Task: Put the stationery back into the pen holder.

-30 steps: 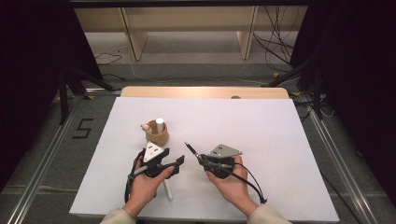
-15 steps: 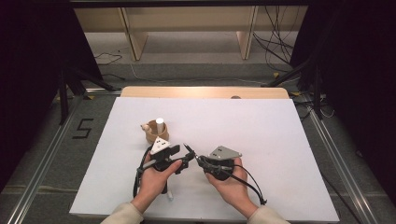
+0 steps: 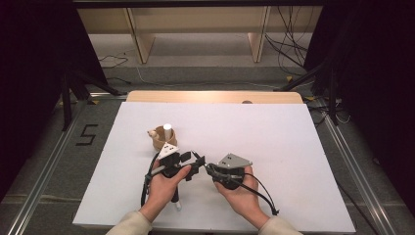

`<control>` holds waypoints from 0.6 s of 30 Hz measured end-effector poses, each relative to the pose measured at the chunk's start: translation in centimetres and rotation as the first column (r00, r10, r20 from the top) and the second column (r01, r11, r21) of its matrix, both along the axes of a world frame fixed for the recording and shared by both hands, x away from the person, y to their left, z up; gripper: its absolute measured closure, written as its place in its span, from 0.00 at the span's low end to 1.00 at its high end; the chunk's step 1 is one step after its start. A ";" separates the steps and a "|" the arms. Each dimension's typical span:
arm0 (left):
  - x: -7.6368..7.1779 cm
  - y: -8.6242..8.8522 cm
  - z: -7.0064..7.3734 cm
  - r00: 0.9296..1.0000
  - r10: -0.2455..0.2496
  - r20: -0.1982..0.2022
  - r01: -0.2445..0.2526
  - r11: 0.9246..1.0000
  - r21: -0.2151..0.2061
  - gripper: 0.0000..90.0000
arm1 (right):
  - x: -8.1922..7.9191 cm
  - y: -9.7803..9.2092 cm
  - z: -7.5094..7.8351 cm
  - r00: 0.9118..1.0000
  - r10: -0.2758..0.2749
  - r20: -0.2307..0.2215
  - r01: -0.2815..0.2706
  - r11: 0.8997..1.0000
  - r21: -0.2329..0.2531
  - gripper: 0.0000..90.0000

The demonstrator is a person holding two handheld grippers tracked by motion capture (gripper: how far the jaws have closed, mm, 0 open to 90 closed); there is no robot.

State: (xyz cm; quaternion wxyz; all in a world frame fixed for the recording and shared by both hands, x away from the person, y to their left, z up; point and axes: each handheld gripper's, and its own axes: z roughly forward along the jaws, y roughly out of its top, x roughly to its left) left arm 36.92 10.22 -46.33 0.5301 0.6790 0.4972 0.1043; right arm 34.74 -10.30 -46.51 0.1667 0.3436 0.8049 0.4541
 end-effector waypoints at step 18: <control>0.1 -0.1 -0.1 0.999 0.009 -0.050 -0.014 0.995 -0.098 0.49 | -0.1 0.3 0.1 0.999 0.007 0.037 -0.008 1.000 0.014 0.89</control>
